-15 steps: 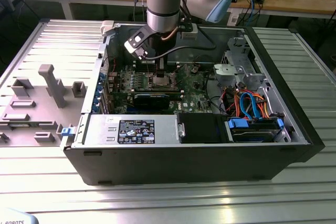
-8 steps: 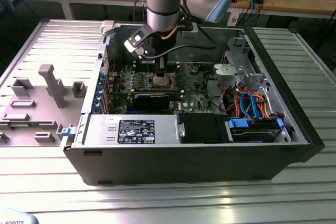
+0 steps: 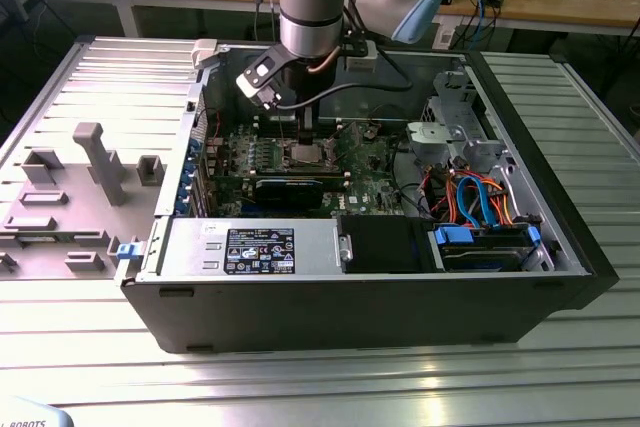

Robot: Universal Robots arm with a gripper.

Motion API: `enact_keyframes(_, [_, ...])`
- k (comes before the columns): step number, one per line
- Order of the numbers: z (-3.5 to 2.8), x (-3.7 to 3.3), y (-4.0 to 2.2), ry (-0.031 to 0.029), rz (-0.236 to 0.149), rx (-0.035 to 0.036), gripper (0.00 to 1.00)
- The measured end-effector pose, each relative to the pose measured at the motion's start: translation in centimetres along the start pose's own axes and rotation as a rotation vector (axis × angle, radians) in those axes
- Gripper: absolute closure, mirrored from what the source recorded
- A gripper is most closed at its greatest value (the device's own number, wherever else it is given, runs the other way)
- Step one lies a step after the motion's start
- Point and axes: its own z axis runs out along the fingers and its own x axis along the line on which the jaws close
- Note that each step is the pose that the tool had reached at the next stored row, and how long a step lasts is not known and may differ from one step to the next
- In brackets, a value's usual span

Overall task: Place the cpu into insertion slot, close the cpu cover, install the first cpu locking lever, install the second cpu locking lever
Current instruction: 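Close the cpu cover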

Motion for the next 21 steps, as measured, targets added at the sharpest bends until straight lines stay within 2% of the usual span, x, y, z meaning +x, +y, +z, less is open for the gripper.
enact_keyframes(6, [-0.41, 0.02, 0.01, 0.0001, 0.0, 0.0, 0.89])
enact_keyframes(21, [-0.44, 0.02, 0.16, 0.0, 0.0, 0.0, 0.89])
